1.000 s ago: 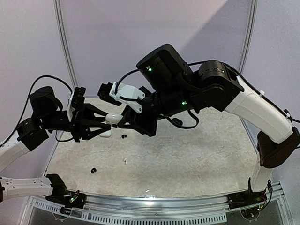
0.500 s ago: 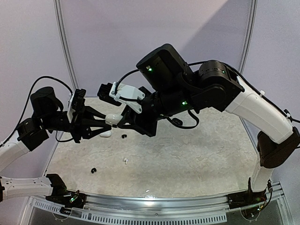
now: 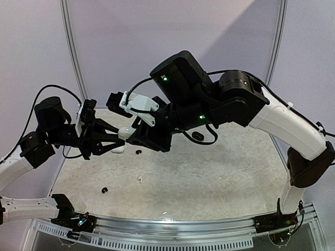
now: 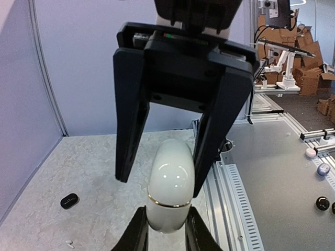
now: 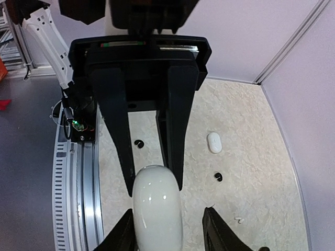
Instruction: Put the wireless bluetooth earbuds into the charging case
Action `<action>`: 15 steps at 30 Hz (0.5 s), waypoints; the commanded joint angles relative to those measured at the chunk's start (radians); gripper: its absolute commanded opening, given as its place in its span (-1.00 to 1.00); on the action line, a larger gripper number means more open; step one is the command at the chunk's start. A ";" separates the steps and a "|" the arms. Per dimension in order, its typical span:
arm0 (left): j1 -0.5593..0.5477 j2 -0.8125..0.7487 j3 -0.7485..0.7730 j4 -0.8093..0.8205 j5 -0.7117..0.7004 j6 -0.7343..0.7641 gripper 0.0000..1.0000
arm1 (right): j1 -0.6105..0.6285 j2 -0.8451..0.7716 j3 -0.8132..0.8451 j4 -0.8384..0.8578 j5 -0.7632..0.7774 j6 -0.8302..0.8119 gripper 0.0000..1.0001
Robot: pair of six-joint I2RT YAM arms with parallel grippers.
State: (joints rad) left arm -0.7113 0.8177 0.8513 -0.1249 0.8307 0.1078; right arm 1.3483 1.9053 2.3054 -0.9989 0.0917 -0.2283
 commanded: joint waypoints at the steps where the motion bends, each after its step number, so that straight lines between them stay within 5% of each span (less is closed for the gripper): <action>1: -0.020 -0.012 -0.004 0.014 -0.001 0.021 -1.00 | -0.017 -0.004 -0.054 0.094 0.019 0.022 -0.12; 15: -0.022 -0.055 -0.014 -0.196 -0.093 0.373 -1.00 | -0.039 -0.013 -0.060 0.115 0.009 0.048 -0.13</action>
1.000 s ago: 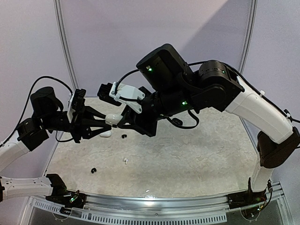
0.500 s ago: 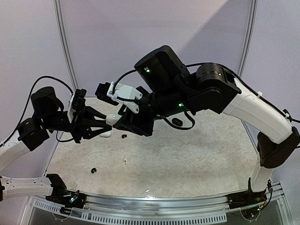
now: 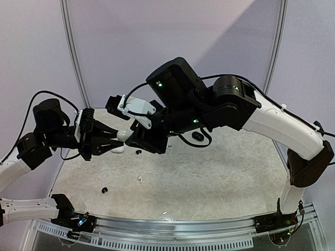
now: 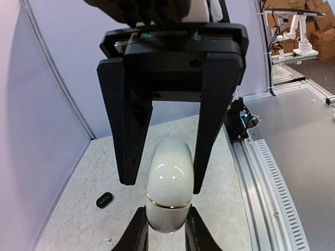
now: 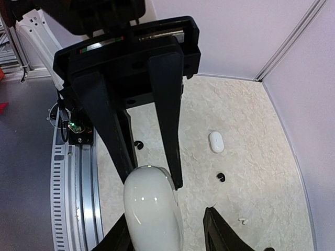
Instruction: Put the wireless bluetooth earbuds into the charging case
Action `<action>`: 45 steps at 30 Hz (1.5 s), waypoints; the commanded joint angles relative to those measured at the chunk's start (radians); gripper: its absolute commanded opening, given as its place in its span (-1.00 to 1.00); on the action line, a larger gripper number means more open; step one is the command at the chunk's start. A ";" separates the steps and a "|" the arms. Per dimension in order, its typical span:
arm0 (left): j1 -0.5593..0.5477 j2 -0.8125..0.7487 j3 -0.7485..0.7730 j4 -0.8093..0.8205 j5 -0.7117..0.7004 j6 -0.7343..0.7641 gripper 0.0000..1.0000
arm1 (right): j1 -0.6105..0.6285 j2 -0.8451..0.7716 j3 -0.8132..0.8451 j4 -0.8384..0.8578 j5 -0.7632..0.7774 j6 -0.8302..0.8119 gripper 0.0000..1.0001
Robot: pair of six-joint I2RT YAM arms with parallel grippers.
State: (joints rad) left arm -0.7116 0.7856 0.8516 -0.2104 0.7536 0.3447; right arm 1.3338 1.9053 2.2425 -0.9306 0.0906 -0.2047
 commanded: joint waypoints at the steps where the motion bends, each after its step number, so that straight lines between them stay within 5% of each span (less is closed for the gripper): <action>1: -0.022 -0.026 -0.014 -0.116 -0.023 0.153 -1.00 | -0.027 -0.013 0.003 0.049 0.009 0.026 -0.13; 23: -0.026 -0.050 -0.023 -0.152 -0.041 0.166 -1.00 | -0.056 0.004 0.000 0.062 -0.024 0.058 -0.16; 35: -0.019 -0.059 -0.127 0.073 -0.009 -0.317 -1.00 | -0.100 0.016 -0.027 0.061 -0.133 0.106 -0.10; 45: -0.008 -0.068 -0.192 0.149 -0.062 -0.431 -1.00 | -0.122 0.017 -0.026 0.143 -0.238 0.133 0.08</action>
State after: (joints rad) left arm -0.7170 0.7280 0.6846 -0.1211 0.7174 -0.0151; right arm 1.2289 1.9095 2.2219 -0.8505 -0.0860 -0.1036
